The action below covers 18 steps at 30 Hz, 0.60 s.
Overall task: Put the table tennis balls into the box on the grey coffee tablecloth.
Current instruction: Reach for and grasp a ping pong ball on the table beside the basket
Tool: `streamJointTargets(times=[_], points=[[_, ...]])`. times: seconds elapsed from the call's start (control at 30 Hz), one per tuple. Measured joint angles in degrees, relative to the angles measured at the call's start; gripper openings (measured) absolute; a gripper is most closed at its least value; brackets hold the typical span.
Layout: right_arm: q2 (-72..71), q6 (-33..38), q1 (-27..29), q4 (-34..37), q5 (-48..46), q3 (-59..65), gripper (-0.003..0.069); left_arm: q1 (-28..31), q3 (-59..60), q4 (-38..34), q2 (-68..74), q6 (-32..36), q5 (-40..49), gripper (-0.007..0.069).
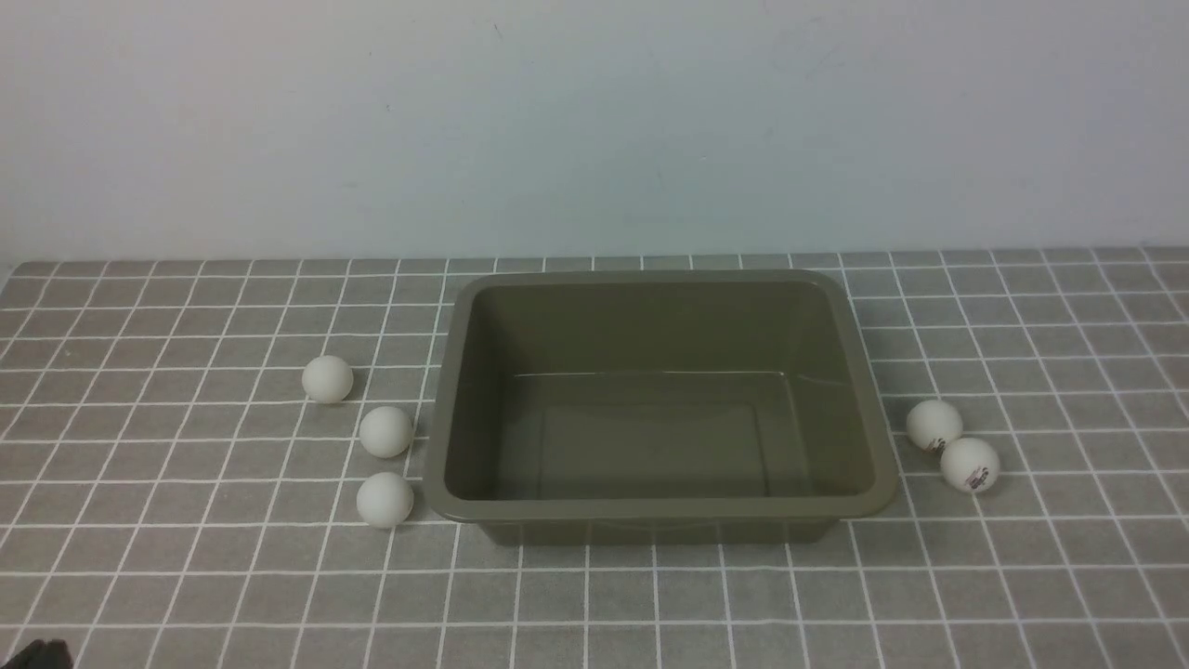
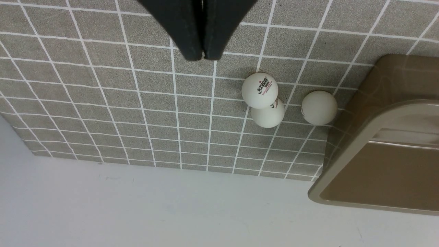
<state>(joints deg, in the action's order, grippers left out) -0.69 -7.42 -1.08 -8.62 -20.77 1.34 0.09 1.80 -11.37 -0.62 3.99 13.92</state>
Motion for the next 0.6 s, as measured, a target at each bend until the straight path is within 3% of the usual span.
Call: streamJointTargets(times=[0.2, 0.33, 0.47, 0.6], points=[[0.00, 0.00, 0.00, 0.00, 0.00, 0.00, -0.0013, 0.00, 0.00, -16.79, 0.00, -3.98, -14.32, -0.0005], [0.00, 0.00, 0.00, 0.00, 0.00, 0.00, -0.0013, 0.00, 0.00, -27.76, 0.00, -6.00, -30.65, -0.0005], [0.00, 0.00, 0.00, 0.00, 0.00, 0.00, -0.0013, 0.00, -0.27, -28.22, 0.00, -7.26, -38.38, -0.0005], [0.00, 0.00, 0.00, 0.00, 0.00, 0.00, -0.0013, 0.00, -3.84, -22.78, 0.31, -7.59, -36.64, -0.0005]])
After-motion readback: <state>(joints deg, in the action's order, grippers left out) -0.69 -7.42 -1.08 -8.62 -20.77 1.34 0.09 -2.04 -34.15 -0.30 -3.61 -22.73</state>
